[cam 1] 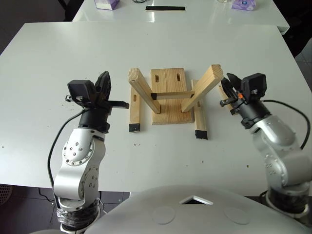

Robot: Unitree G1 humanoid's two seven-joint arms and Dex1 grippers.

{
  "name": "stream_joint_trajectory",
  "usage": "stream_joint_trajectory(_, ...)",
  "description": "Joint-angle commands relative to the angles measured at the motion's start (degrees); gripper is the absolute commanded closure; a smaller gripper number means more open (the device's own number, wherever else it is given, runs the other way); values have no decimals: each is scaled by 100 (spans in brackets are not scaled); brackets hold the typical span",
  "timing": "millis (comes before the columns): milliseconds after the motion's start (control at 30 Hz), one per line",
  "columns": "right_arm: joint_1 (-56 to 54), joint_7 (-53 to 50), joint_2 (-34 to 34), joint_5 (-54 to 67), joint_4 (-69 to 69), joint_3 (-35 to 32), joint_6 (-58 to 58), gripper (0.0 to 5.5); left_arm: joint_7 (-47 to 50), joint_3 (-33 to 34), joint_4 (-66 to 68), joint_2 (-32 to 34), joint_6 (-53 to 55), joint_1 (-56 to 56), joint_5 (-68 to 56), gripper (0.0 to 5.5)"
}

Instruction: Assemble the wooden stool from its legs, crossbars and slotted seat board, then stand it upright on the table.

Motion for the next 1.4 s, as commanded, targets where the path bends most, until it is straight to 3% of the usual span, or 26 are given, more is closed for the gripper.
stream_joint_trajectory(33, -35, -446, 148, -599, -7, 508, -4, 547, 240, -328, -43, -182, 151, -5, 250, 550)
stream_joint_trajectory(133, -23, -682, 277, -942, 150, 559, -104, 547, 385, -242, -32, -226, 88, 161, 488, 550)
stream_joint_trajectory(367, -50, -1006, 480, -1533, 192, -53, -24, 547, 524, 499, 115, -283, 64, 311, 756, 550)
stream_joint_trajectory(433, -277, -571, 545, -1248, 183, 421, -62, 547, 174, 6, 38, -175, 80, 216, 656, 550)
stream_joint_trajectory(567, -1132, 774, 257, -884, 58, 2261, -236, 547, -537, -1735, -278, -104, 481, -78, 227, 550)
stream_joint_trajectory(633, -1274, 1021, 199, -773, 92, 2447, -86, 547, -679, -2167, -314, -48, 618, -124, 165, 550)
stream_joint_trajectory(733, -1198, 1113, -15, -797, 246, 2283, -71, 547, -714, -2077, -226, -14, 628, -122, 247, 550)
stream_joint_trajectory(900, -862, 1045, -189, -739, 360, 1768, 27, 547, -591, -1287, 27, 1, 507, -105, 373, 550)
stream_joint_trajectory(1067, -795, 1464, -301, -185, 456, 355, -258, 547, -985, -62, 70, 263, 525, -12, -189, 550)
stream_joint_trajectory(1267, -1999, 2699, -1004, 1122, 1571, -1535, -620, 547, -1684, 1585, 580, 685, 751, -233, -1763, 550)
stream_joint_trajectory(1400, -3477, 3275, -959, 3014, 2211, -2312, 247, 547, -1756, 2814, 1490, 1396, 930, -1378, -3030, 550)
